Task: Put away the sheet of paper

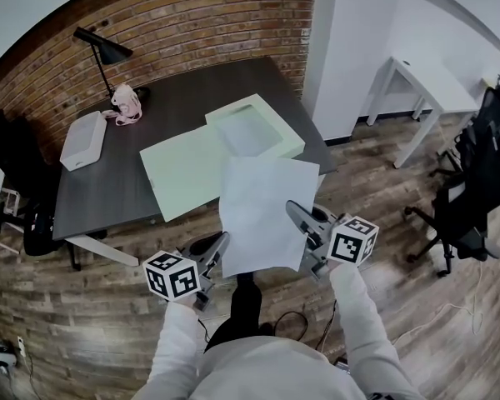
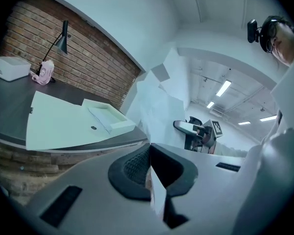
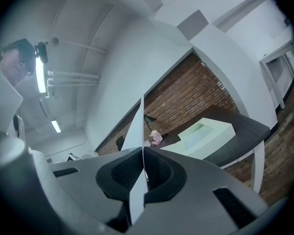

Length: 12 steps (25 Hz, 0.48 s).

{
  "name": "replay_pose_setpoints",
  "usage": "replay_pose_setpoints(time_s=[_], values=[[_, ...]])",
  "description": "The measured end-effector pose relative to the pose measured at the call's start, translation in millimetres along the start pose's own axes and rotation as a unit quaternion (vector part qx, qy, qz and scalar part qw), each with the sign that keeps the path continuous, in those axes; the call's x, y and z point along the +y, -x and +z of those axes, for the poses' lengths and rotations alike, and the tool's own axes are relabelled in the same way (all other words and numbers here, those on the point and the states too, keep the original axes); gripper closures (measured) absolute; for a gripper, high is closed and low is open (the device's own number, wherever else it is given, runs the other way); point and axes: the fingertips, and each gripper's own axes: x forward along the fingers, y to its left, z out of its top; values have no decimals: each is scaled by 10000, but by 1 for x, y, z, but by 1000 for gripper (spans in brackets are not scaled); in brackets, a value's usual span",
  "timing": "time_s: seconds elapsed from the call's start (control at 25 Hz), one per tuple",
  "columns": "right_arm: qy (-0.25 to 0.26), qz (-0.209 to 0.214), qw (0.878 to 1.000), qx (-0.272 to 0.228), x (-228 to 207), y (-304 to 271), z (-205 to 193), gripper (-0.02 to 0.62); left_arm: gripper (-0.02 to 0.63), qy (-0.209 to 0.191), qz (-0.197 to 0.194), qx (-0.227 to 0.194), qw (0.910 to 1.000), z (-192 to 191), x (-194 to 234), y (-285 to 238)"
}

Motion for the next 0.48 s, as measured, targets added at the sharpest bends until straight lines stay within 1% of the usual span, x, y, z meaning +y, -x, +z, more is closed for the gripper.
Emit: replay_pose_setpoints(time_s=[0.24,0.48], values=[[6,-50,10000,21,-40,-38,22,568,589,-19,-109,78,9999,28,41,-38],[50,-89,9999,108,-76,-94,52,568,589,17,-204,89,9998,69,88,-71]])
